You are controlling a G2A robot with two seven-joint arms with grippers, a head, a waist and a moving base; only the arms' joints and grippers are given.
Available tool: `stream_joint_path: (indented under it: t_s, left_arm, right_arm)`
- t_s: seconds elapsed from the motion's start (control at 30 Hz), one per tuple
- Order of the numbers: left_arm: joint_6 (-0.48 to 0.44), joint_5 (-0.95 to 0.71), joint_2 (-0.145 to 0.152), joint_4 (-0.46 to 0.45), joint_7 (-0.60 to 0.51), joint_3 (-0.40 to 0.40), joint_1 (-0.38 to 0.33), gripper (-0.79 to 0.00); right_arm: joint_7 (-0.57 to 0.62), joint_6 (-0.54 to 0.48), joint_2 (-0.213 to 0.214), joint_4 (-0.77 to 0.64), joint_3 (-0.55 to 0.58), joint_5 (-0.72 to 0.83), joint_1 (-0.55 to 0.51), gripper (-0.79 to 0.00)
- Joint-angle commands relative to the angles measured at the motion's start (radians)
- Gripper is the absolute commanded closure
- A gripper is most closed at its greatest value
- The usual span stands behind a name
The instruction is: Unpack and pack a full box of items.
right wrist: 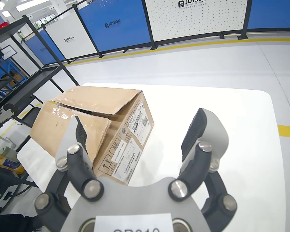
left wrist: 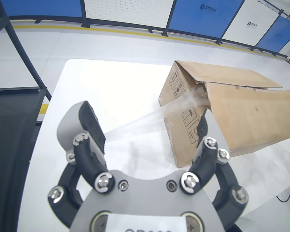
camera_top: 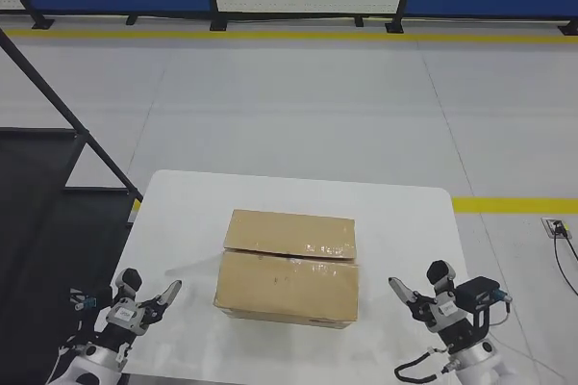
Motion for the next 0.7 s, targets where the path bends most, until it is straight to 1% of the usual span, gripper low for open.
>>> stream_joint_path:
  t_s: [0.0,0.1,0.2,0.3,0.37,0.67]
  left_arm:
    - [0.000,0.000,0.000,0.000,0.000,0.000,0.000,-0.785]
    - [-0.002,-0.042,-0.002,0.014,0.004,0.005,-0.011,-0.785]
    - [-0.048,-0.107,-0.002,0.026,-0.007,0.009,-0.049,-0.785]
    - [-0.098,-0.172,0.000,0.028,-0.035,0.019,-0.093,-0.785]
    - [-0.132,-0.213,0.002,0.017,-0.081,0.029,-0.115,-0.785]
    - [-0.134,-0.216,0.002,0.015,-0.089,0.029,-0.118,-0.785]
  right_arm:
    - [0.023,-0.003,-0.003,0.012,-0.035,0.016,0.034,-0.785]
    - [0.047,-0.044,-0.003,0.033,-0.049,0.026,0.078,-0.785]
    - [0.053,-0.081,-0.004,0.056,-0.058,0.075,0.121,-0.785]
    - [0.066,-0.166,-0.003,0.078,-0.053,0.151,0.161,-0.785]
    - [0.100,-0.229,0.001,0.074,-0.045,0.179,0.172,-0.785]
    - [0.108,-0.237,0.002,0.072,-0.042,0.180,0.172,-0.785]
